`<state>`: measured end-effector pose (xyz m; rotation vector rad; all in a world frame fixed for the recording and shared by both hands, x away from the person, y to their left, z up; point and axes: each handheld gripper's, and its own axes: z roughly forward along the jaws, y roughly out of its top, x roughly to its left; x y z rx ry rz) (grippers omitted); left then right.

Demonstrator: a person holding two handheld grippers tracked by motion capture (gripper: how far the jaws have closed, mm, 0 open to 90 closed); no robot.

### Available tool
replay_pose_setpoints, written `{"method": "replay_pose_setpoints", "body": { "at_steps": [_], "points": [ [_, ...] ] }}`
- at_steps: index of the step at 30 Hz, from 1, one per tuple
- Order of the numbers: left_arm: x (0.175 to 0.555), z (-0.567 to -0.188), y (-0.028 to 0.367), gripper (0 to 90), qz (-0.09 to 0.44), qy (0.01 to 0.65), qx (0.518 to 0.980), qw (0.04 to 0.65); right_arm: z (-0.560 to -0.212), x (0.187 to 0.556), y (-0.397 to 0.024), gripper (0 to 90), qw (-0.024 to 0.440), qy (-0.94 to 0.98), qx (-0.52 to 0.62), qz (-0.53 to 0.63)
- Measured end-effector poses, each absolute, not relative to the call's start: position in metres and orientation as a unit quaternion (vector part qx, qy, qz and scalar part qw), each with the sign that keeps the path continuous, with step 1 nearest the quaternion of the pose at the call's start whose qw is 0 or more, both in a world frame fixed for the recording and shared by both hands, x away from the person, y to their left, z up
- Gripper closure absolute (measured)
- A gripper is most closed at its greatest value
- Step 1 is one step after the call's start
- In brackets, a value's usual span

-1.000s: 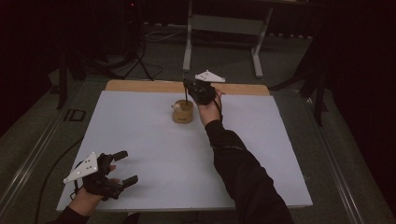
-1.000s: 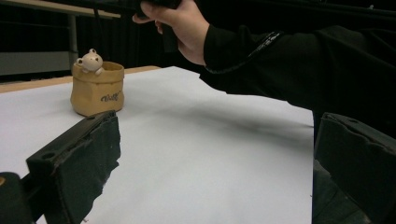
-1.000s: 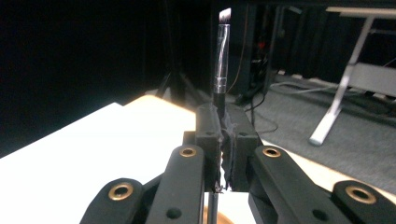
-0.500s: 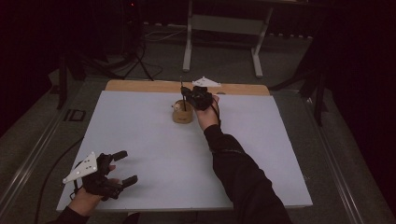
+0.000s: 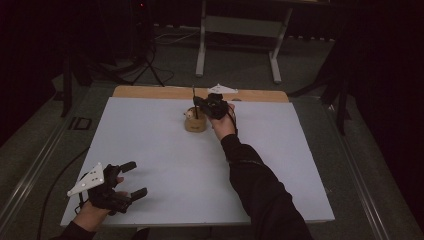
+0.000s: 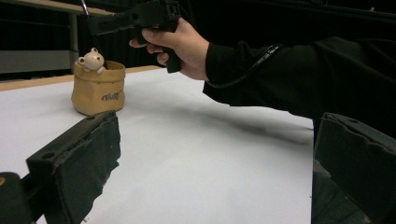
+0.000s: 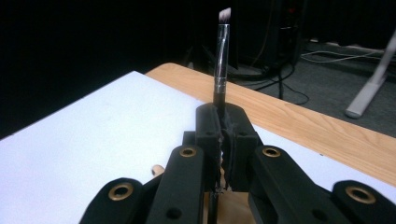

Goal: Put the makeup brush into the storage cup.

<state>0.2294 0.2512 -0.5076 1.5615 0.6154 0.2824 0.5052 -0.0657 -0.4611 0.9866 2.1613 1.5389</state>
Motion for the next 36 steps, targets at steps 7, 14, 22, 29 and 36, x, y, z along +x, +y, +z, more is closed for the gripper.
{"method": "replay_pose_setpoints", "body": {
  "at_steps": [7, 14, 22, 29, 36],
  "points": [
    [0.229, -0.508, 0.251, 1.0, 0.124, 0.273, 0.689, 0.66, -0.462, 0.506, -0.065, 86.0, 0.185, 0.762, 0.363, 0.503],
    [0.23, -0.508, 0.251, 1.0, 0.122, 0.271, 0.691, 0.659, -0.461, 0.504, -0.062, 85.9, 0.181, 0.768, 0.359, 0.498],
    [0.23, -0.508, 0.251, 1.0, 0.122, 0.271, 0.69, 0.66, -0.465, 0.508, -0.062, 85.1, 0.176, 0.775, 0.369, 0.481],
    [0.23, -0.508, 0.251, 1.0, 0.122, 0.272, 0.69, 0.66, -0.448, 0.508, -0.066, 48.5, 0.155, 0.784, 0.361, 0.481],
    [0.23, -0.508, 0.25, 1.0, 0.123, 0.271, 0.691, 0.658, -0.433, 0.503, -0.072, 14.9, 0.125, 0.793, 0.353, 0.481]
  ]
}}
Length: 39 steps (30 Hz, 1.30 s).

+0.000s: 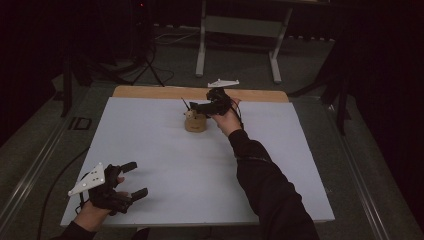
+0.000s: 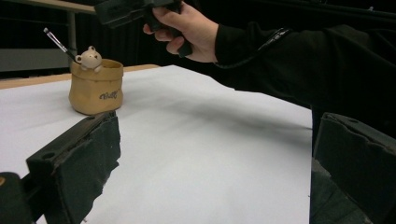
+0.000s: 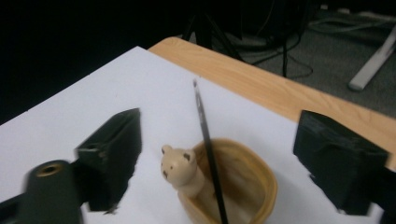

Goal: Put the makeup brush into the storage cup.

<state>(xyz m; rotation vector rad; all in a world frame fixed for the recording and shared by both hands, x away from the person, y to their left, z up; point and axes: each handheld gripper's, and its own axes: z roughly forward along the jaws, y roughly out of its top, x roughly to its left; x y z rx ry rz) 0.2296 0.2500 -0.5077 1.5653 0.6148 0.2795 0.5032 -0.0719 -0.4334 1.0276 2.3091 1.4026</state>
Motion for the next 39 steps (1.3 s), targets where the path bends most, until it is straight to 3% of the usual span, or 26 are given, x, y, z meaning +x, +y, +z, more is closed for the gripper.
{"method": "replay_pose_setpoints", "body": {
  "at_steps": [9, 16, 29, 39],
  "points": [
    [0.23, -0.508, 0.25, 1.0, 0.124, 0.272, 0.692, 0.658, -0.428, 0.499, -0.077, 9.6, 0.106, 0.806, 0.34, 0.473],
    [0.23, -0.508, 0.25, 1.0, 0.124, 0.271, 0.692, 0.658, -0.428, 0.491, -0.078, 8.7, 0.109, 0.817, 0.315, 0.47],
    [0.228, -0.508, 0.248, 1.0, 0.125, 0.271, 0.694, 0.655, -0.426, 0.474, -0.089, 8.7, 0.072, 0.832, 0.274, 0.478],
    [0.229, -0.508, 0.247, 1.0, 0.126, 0.272, 0.697, 0.651, -0.423, 0.446, -0.106, 10.5, 0.086, 0.851, 0.233, 0.463]
  ]
}}
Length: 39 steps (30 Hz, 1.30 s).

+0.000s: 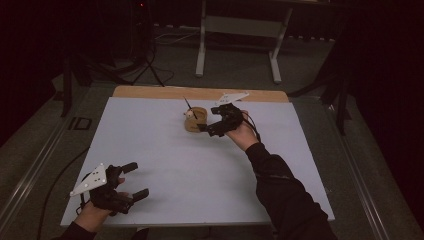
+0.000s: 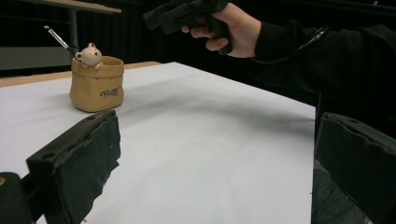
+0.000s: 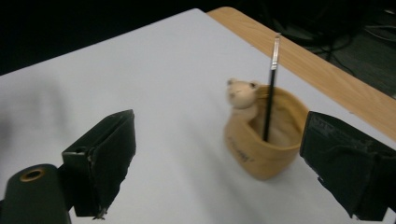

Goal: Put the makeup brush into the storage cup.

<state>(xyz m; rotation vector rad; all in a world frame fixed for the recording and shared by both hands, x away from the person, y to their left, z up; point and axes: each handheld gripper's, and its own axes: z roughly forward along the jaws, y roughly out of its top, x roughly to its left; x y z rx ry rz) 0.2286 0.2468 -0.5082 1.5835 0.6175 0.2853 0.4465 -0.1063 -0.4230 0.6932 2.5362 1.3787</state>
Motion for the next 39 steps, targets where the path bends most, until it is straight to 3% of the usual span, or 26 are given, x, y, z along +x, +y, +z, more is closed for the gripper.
{"method": "replay_pose_setpoints", "body": {
  "at_steps": [21, 39],
  "points": [
    [0.23, -0.51, 0.244, 1.0, 0.124, 0.275, 0.701, 0.647, -0.435, 0.403, -0.158, 10.0, 0.055, 0.842, 0.226, 0.486],
    [0.23, -0.51, 0.244, 1.0, 0.124, 0.276, 0.701, 0.646, -0.439, 0.384, -0.193, 11.5, 0.076, 0.85, 0.242, 0.462]
  ]
}}
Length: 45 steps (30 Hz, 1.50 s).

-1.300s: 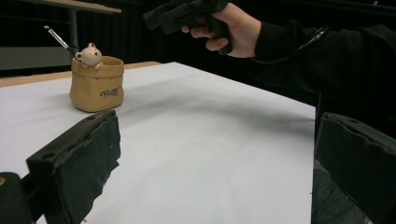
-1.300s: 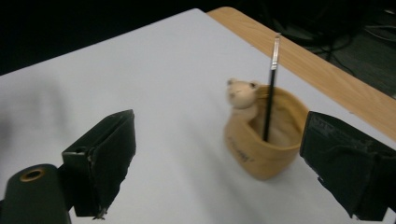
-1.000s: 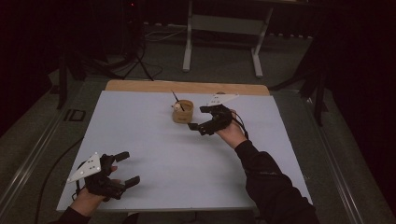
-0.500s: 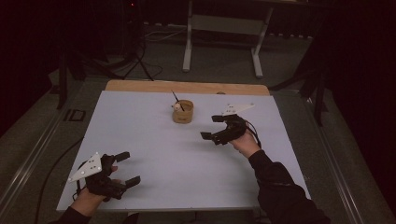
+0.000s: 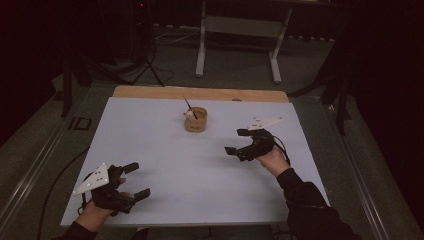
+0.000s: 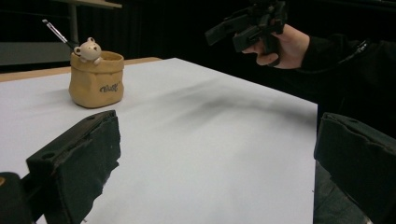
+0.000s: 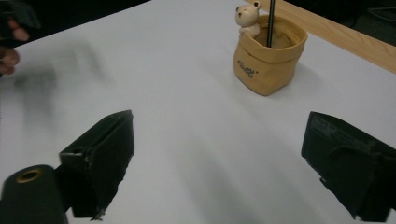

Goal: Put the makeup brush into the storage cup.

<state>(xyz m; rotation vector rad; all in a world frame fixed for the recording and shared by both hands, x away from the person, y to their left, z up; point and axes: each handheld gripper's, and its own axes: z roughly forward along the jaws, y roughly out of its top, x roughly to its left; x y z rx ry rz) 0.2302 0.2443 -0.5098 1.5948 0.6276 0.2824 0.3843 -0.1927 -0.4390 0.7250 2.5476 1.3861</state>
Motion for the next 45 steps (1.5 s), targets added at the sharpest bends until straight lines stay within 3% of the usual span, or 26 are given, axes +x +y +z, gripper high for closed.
{"method": "replay_pose_setpoints", "body": {
  "at_steps": [15, 21, 32, 45],
  "points": [
    [0.23, -0.51, 0.244, 1.0, 0.124, 0.276, 0.701, 0.646, -0.451, 0.347, -0.226, 17.0, 0.068, 0.824, 0.225, 0.515],
    [0.231, -0.509, 0.243, 1.0, 0.123, 0.274, 0.702, 0.646, -0.451, 0.329, -0.242, 13.7, 0.121, 0.798, 0.257, 0.532],
    [0.232, -0.509, 0.242, 1.0, 0.122, 0.272, 0.703, 0.646, -0.465, 0.313, -0.262, 15.4, 0.089, 0.801, 0.24, 0.541],
    [0.232, -0.509, 0.243, 1.0, 0.125, 0.273, 0.702, 0.646, -0.49, 0.298, -0.286, 13.4, 0.09, 0.795, 0.252, 0.544]
  ]
}}
